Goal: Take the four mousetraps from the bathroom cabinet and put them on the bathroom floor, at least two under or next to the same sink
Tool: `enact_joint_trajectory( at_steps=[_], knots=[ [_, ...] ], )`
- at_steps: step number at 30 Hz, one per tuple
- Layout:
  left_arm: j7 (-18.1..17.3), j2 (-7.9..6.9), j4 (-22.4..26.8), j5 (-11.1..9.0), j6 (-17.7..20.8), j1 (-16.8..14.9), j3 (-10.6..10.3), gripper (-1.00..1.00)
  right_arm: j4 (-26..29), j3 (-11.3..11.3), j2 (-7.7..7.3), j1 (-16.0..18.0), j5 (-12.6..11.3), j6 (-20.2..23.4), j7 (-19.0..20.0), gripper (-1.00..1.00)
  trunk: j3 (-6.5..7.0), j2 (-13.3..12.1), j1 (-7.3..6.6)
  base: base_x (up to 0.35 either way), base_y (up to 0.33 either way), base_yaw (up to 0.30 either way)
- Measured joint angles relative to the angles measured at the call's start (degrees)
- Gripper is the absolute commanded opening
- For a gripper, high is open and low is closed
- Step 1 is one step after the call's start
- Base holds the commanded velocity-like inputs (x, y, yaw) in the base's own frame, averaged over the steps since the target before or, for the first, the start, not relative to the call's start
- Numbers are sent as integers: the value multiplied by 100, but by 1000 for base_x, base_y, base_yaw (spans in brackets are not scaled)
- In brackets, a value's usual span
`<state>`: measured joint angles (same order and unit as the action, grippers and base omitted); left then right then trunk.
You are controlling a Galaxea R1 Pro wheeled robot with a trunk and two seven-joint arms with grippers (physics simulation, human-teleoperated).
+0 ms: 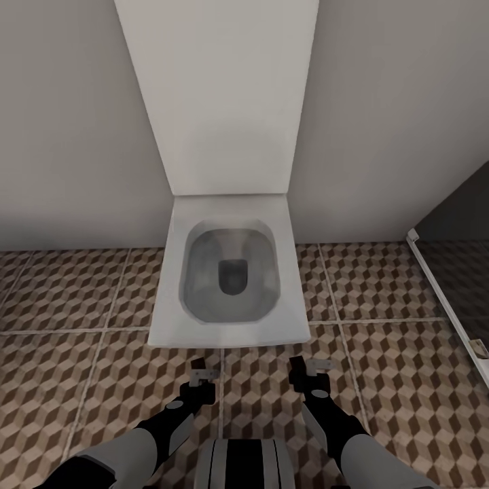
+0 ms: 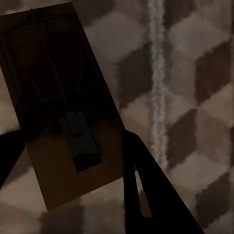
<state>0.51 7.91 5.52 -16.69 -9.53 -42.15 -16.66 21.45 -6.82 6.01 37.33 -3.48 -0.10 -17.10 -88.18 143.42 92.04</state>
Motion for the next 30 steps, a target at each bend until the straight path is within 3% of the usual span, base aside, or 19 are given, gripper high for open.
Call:
enact_joint_trajectory(
  at_steps=[30],
  knots=[
    [0, 0, 0, 0, 0, 0, 0, -100, -44, -8, 71, 0, -9, 8, 44, -100, 0, 0, 0, 0, 28, 0]
  ],
)
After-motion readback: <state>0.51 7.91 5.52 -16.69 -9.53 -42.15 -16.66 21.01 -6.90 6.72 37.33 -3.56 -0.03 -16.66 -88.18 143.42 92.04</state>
